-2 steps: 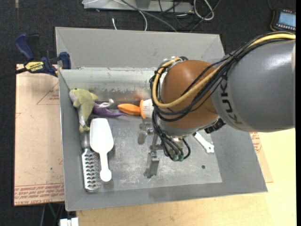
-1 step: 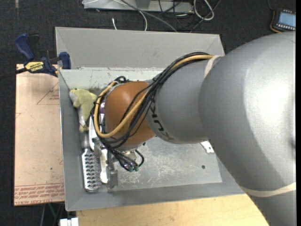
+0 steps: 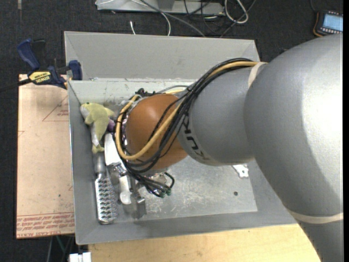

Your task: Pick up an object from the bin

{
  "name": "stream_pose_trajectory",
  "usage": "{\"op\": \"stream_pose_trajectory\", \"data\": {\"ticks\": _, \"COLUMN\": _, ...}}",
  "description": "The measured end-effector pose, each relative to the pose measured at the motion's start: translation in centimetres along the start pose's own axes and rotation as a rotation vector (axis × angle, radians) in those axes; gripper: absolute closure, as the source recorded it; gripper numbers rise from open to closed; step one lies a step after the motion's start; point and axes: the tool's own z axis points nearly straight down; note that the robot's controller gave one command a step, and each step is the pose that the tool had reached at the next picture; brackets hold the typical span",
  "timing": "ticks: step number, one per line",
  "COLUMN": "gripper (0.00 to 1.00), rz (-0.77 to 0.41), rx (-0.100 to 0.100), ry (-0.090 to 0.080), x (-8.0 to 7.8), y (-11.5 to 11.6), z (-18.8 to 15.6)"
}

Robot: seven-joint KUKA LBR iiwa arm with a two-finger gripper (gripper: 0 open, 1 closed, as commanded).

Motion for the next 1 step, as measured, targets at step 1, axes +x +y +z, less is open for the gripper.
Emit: {"op": "stream_pose_trajectory", "data": {"ticks": 1, "gripper": 0.00, "rz": -0.326, "rx": 0.005, "ry": -0.007, "x": -0.16, "y": 3.39, "z": -0.07}}
